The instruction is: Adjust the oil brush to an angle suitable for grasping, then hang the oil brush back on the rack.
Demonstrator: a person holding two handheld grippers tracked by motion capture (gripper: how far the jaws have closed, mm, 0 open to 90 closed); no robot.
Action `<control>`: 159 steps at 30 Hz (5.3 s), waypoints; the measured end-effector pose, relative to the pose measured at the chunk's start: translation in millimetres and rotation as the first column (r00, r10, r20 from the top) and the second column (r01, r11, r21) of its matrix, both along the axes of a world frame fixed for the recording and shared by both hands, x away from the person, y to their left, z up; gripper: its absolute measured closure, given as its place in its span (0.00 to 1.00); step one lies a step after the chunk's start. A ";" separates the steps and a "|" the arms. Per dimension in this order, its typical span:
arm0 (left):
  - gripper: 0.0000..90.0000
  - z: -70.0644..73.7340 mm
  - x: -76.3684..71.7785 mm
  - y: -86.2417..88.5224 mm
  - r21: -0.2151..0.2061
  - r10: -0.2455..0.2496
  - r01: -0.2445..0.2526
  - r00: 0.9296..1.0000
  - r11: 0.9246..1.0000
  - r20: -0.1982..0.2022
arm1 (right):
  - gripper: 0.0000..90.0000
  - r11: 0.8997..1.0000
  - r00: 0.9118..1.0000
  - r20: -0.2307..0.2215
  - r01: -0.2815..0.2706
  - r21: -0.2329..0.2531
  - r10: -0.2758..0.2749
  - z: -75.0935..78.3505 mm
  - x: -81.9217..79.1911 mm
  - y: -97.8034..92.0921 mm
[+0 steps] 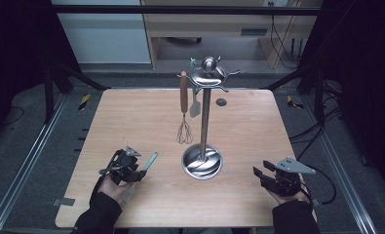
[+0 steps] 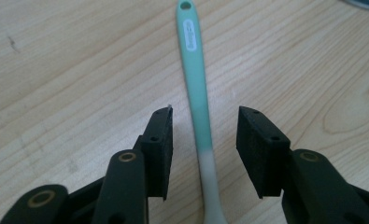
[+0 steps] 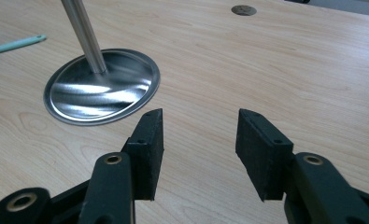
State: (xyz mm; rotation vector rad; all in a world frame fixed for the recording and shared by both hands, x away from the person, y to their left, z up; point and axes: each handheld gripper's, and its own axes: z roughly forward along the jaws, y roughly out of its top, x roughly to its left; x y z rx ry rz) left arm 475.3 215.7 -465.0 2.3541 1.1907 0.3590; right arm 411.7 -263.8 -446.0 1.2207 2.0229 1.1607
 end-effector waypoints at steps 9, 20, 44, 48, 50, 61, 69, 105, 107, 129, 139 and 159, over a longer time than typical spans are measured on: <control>0.74 -8.5 -2.6 3.3 0.040 -0.010 0.012 0.999 0.999 -0.052 | 0.60 1.000 1.000 -0.007 0.002 0.004 -0.002 0.5 -0.9 -0.7; 0.89 -8.5 -4.6 -0.4 0.040 0.012 -0.010 0.998 0.999 -0.061 | 0.60 1.000 1.000 -0.014 0.006 0.000 -0.006 0.8 -1.0 -0.9; 0.80 -10.5 -6.1 3.3 0.033 0.105 -0.104 0.994 0.994 -0.026 | 0.60 1.000 1.000 -0.018 0.004 -0.005 -0.004 0.4 -0.6 -2.0; 0.85 -10.5 -6.0 4.1 0.035 0.118 -0.117 0.993 0.992 -0.025 | 0.61 1.000 1.000 -0.017 0.001 -0.006 -0.002 0.3 -0.5 -1.8; 0.87 -10.7 -6.1 4.7 0.029 0.125 -0.125 0.992 0.992 -0.027 | 0.61 1.000 1.000 -0.015 0.001 -0.009 -0.002 0.0 -0.2 -1.8; 0.91 -9.7 -5.4 3.5 0.044 0.118 -0.116 0.992 0.992 -0.034 | 0.61 1.000 1.000 -0.028 0.005 -0.013 -0.005 -0.7 0.4 -2.2; 0.92 -9.7 -4.2 6.7 0.029 0.096 -0.094 0.995 0.995 -0.039 | 0.61 1.000 0.999 -0.038 0.007 -0.009 -0.008 -0.7 0.4 -2.5; 0.92 70.8 -52.1 23.6 -0.311 0.116 0.000 0.927 0.950 0.356 | 0.53 1.000 0.999 -0.025 0.028 -0.009 -0.029 -2.5 1.8 -6.1; 0.92 73.1 -53.2 23.4 -0.316 0.115 0.006 0.925 0.949 0.362 | 0.53 0.999 0.999 -0.023 0.031 -0.008 -0.031 -2.9 1.5 -6.1; 0.92 109.7 -76.5 24.1 -0.408 0.139 0.085 0.862 0.909 0.488 | 0.39 0.999 0.999 -0.007 0.033 -0.013 -0.033 -7.6 4.2 -8.0; 0.92 123.4 -84.6 20.1 -0.429 0.122 0.134 0.846 0.893 0.520 | 0.39 0.999 0.999 -0.012 0.031 -0.032 -0.031 -8.3 5.4 -6.2; 0.92 158.1 -95.7 4.5 -0.454 0.105 0.236 0.788 0.859 0.607 | 0.37 0.998 0.999 -0.009 0.031 -0.047 -0.031 -10.1 7.1 -5.0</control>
